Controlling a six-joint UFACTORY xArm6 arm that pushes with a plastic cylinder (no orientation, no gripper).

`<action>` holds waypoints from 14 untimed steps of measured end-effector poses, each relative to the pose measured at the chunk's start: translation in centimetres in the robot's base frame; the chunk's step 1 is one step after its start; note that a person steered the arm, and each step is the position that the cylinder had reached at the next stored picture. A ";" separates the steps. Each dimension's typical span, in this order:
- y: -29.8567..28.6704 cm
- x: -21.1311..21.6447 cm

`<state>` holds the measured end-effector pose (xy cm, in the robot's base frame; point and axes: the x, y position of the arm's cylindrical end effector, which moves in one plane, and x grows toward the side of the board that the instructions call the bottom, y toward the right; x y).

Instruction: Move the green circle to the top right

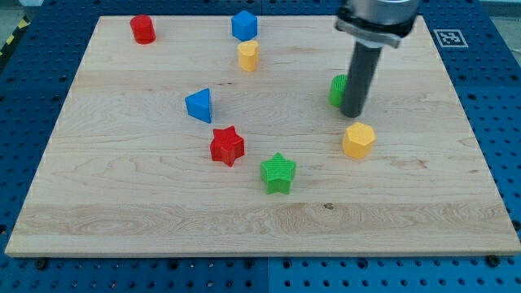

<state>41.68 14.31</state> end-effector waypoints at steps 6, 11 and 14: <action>-4.7 0.1; 0.8 -7.4; 7.4 -12.3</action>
<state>29.39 21.75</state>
